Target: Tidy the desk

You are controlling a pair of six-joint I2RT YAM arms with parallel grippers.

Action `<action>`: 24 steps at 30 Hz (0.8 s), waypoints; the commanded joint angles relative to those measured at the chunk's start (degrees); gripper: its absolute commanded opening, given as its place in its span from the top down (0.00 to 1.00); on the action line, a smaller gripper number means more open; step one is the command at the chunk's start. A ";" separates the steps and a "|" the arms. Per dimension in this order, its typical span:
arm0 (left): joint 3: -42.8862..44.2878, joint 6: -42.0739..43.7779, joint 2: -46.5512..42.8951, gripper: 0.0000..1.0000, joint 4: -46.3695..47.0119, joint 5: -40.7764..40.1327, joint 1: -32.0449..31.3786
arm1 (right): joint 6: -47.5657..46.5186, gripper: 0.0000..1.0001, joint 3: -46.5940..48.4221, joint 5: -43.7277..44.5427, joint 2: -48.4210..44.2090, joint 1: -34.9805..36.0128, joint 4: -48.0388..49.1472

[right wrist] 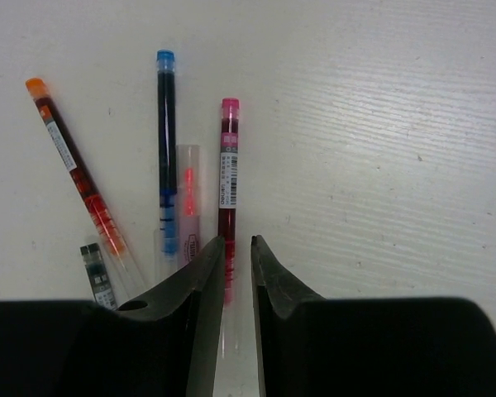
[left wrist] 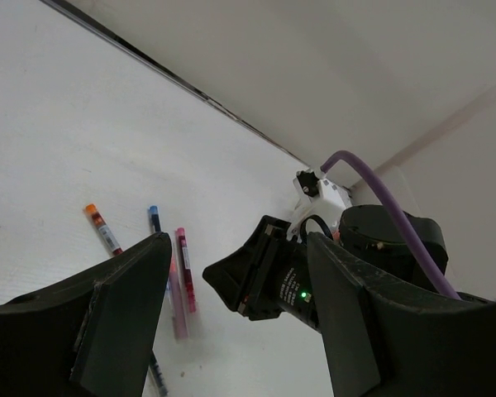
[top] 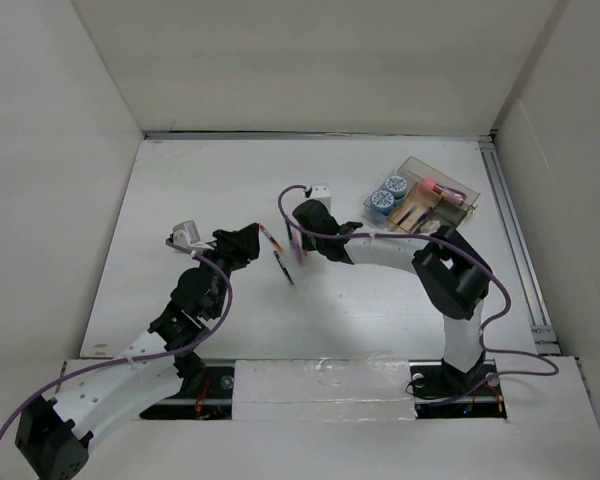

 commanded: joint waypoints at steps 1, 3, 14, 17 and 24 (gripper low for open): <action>1.19 0.10 -0.49 0.38 1.67 0.29 0.21 | -0.65 0.75 1.91 -1.06 1.30 0.94 0.62; 1.27 0.10 -0.57 0.38 1.67 0.38 0.21 | -0.82 0.75 2.79 -1.94 1.83 0.94 0.09; 1.27 0.10 -0.05 0.38 1.76 0.64 0.21 | -1.18 0.75 4.55 -2.30 4.29 0.94 -1.05; 1.27 0.01 -0.13 0.38 1.76 0.55 0.21 | -0.65 0.75 4.81 0.16 5.61 0.94 -1.75; 1.10 -0.07 -0.49 0.38 1.67 0.20 0.21 | 0.40 0.99 2.97 2.35 6.23 0.94 -0.88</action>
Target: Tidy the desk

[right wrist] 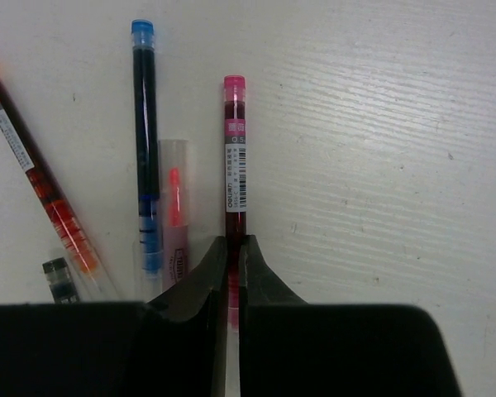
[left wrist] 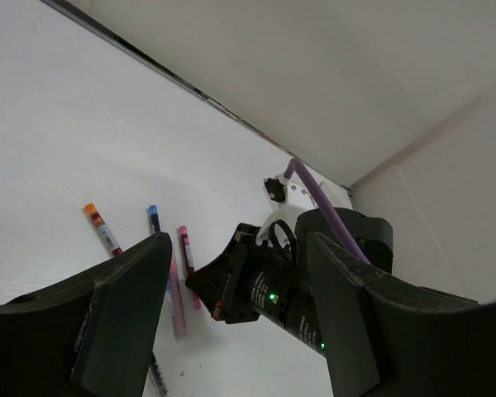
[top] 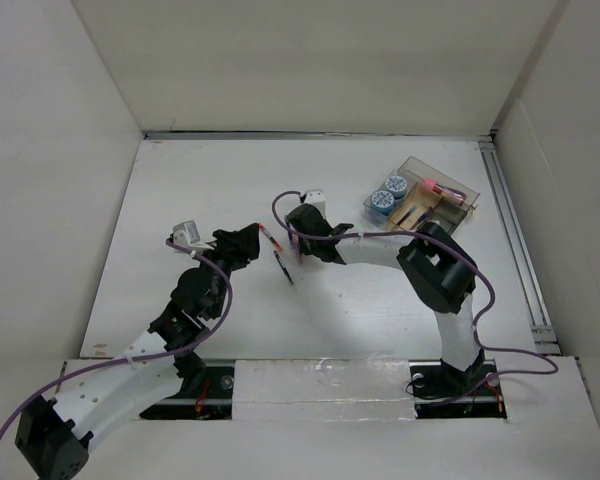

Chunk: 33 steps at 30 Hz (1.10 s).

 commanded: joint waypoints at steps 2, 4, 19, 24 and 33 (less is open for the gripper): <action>1.10 -0.07 -0.57 0.38 1.76 -0.06 0.21 | 1.13 1.00 -0.42 2.89 -0.90 0.60 1.18; 1.10 -0.07 -0.57 0.38 1.67 0.03 0.21 | 1.13 1.00 -1.48 2.71 -3.01 0.60 2.41; 1.27 0.01 -0.05 0.38 1.85 0.20 0.21 | 11.14 1.00 -21.60 -4.32 -28.51 -27.27 15.77; 1.27 0.01 0.57 0.38 2.03 0.29 0.21 | 14.31 0.97 -24.94 -8.00 -28.68 -35.17 16.92; 1.36 -0.07 0.48 0.38 1.94 0.55 0.21 | 16.86 0.83 -26.26 -7.31 -29.12 -37.73 17.97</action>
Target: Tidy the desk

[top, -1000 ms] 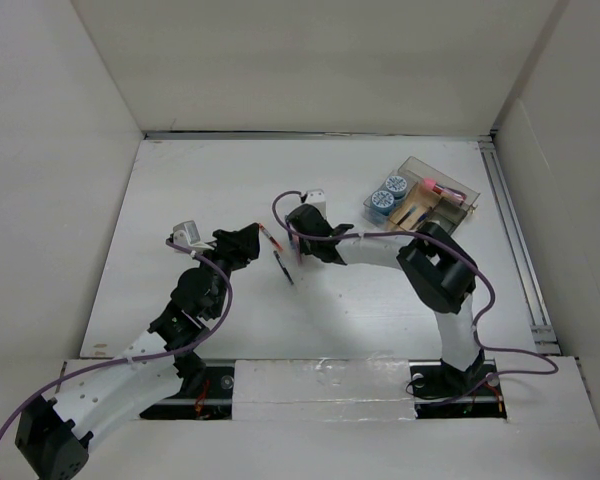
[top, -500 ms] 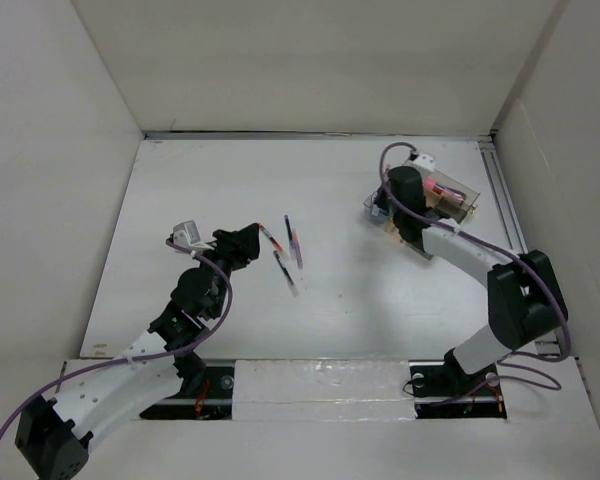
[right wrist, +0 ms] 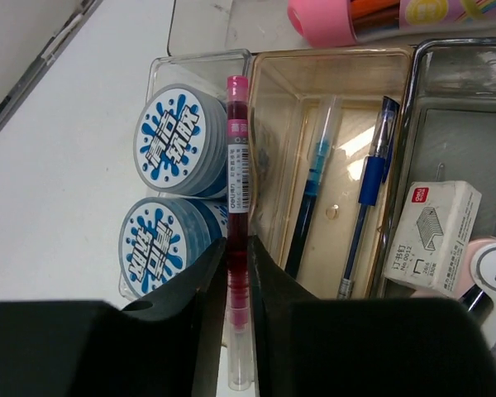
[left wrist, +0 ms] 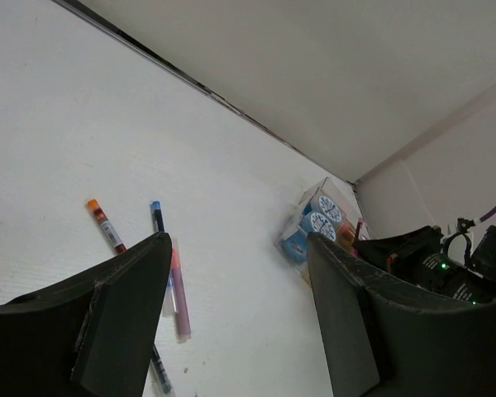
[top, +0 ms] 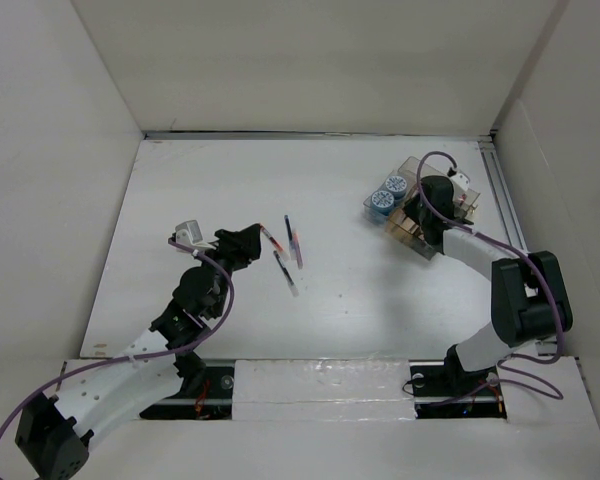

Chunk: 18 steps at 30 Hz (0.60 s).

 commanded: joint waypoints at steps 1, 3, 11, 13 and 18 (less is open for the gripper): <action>1.19 0.01 -0.81 0.38 2.18 0.40 0.21 | 2.15 0.77 -0.71 0.43 -1.69 -0.42 3.39; 1.19 0.10 -0.72 0.38 2.09 0.05 0.21 | 2.42 0.61 -0.98 1.57 -2.65 -0.42 3.22; 1.36 -0.07 -0.90 0.37 1.74 0.31 0.21 | -2.94 0.67 -1.34 0.71 -5.74 4.75 5.66; 1.10 -0.25 -1.16 0.37 2.00 0.49 0.21 | -5.92 0.88 0.07 -3.86 -4.51 7.66 6.64; 0.75 -0.95 -2.65 0.38 0.78 -1.70 0.21 | -11.20 1.00 7.88 -3.71 5.06 20.39 3.75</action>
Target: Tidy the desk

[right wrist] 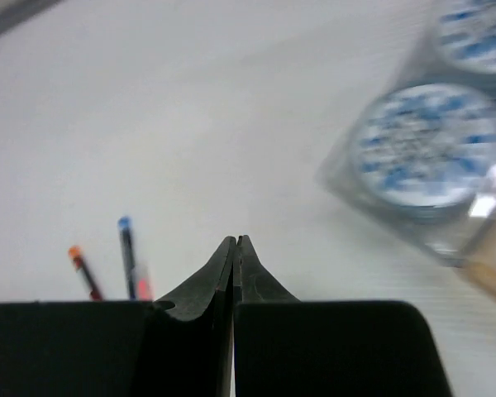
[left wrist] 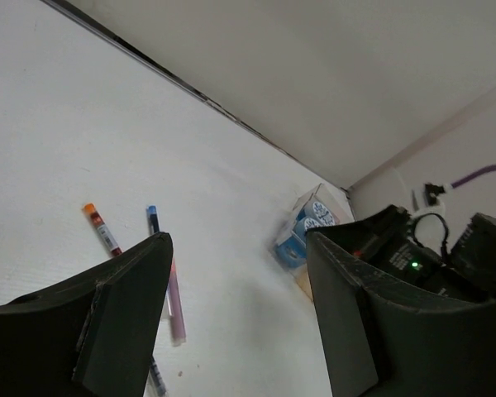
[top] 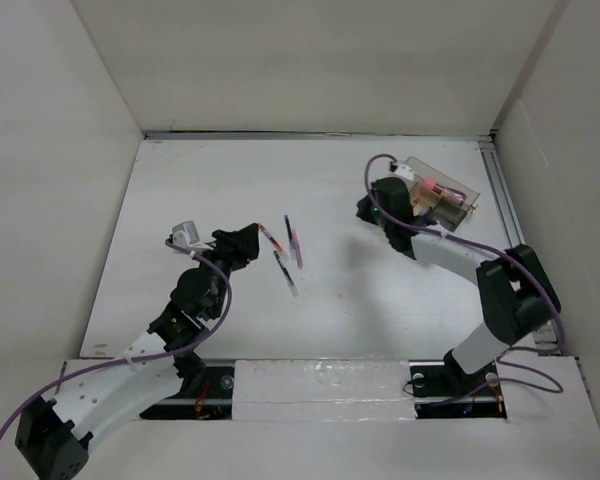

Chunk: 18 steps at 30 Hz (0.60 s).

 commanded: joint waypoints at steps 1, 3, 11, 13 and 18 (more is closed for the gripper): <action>0.40 -0.78 -2.85 0.39 0.84 -1.58 0.21 | -5.70 1.00 7.75 -0.67 5.77 10.23 0.21; -1.00 -1.66 -4.61 0.39 1.02 -3.68 0.21 | -6.93 0.98 11.02 2.23 10.78 14.12 -2.95; -3.12 -3.33 -10.59 0.39 0.40 -6.76 0.21 | -11.33 0.65 25.88 3.39 23.71 22.75 -14.92; -2.77 -3.07 -10.42 0.38 -0.04 -6.41 0.21 | -11.33 0.65 26.50 3.74 25.20 22.75 -15.70; -1.63 -2.89 -8.31 0.38 -0.21 -5.54 0.21 | -10.80 0.73 27.03 4.52 26.35 22.75 -16.06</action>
